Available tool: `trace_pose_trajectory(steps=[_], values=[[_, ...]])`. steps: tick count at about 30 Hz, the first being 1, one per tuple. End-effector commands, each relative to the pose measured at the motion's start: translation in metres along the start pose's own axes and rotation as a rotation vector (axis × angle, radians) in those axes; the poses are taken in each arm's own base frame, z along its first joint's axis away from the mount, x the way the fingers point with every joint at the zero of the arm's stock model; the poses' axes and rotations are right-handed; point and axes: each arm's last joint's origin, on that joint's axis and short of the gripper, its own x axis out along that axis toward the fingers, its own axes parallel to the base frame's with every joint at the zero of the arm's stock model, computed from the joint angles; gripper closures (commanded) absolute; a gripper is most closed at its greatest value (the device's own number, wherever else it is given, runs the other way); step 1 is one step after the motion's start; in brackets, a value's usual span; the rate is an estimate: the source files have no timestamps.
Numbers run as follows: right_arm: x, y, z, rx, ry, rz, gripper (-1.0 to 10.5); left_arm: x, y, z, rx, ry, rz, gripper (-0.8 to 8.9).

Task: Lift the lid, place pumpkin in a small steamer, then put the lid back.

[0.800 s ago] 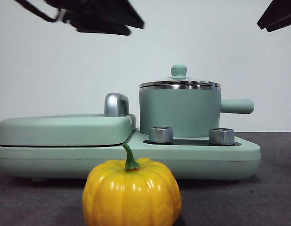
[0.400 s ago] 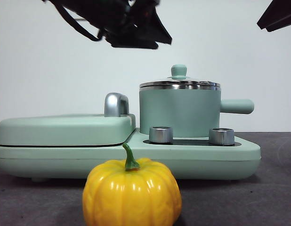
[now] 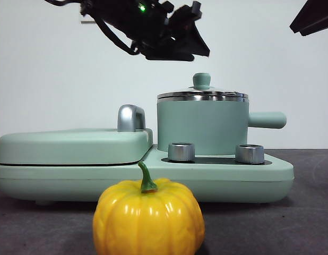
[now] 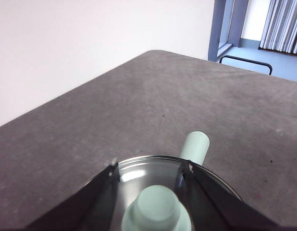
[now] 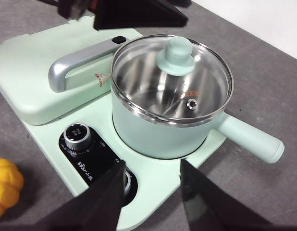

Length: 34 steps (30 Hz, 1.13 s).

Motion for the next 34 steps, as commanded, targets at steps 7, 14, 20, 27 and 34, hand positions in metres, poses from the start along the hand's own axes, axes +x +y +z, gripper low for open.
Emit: trace_pose_trajectory(steps=[7, 14, 20, 27, 34], values=[[-0.001, -0.001, 0.005, 0.005, -0.016, 0.002, 7.7, 0.019, -0.003, -0.011, 0.019, 0.037, -0.018, 5.95], [-0.001, -0.001, 0.005, 0.005, -0.016, 0.002, 7.7, 0.025, -0.002, -0.022, 0.011, 0.068, -0.022, 5.95], [-0.001, -0.001, 0.005, 0.005, -0.016, 0.002, 7.7, 0.026, -0.003, -0.025, 0.006, 0.089, -0.025, 5.95], [-0.001, -0.001, 0.005, 0.005, -0.016, 0.002, 7.7, 0.027, -0.003, -0.024, 0.01, 0.075, -0.023, 8.05], [-0.001, -0.001, 0.005, 0.005, -0.015, 0.001, 7.7, 0.027, -0.006, -0.02, 0.021, 0.057, 0.009, 8.05]])
